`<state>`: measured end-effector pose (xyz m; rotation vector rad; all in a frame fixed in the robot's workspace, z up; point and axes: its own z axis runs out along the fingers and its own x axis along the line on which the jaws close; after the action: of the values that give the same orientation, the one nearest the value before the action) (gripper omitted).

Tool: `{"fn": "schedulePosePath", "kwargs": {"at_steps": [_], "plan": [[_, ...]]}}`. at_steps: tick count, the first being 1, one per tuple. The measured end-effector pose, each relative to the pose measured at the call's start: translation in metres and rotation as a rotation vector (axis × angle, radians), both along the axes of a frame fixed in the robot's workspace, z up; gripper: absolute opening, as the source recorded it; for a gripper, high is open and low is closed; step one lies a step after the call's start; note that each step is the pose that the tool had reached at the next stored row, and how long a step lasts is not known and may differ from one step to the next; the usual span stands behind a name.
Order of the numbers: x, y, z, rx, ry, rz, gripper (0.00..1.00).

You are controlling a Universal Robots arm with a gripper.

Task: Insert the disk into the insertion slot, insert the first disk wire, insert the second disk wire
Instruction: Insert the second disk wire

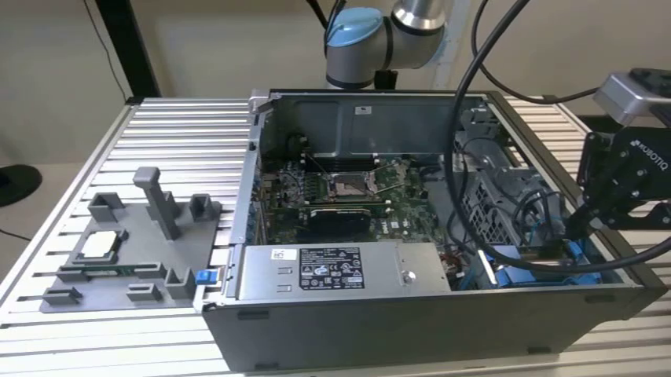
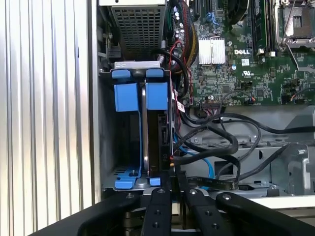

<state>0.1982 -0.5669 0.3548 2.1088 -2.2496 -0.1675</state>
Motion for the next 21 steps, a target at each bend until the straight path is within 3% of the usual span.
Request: {"fn": "schedulePosePath", "kwargs": {"at_steps": [10, 21], "plan": [[-0.01, 0.0, 0.0189, 0.0001, 0.0004, 0.0, 0.0], [-0.027, 0.0, 0.0296, 0.0, 0.0004, 0.0, 0.0]]}}
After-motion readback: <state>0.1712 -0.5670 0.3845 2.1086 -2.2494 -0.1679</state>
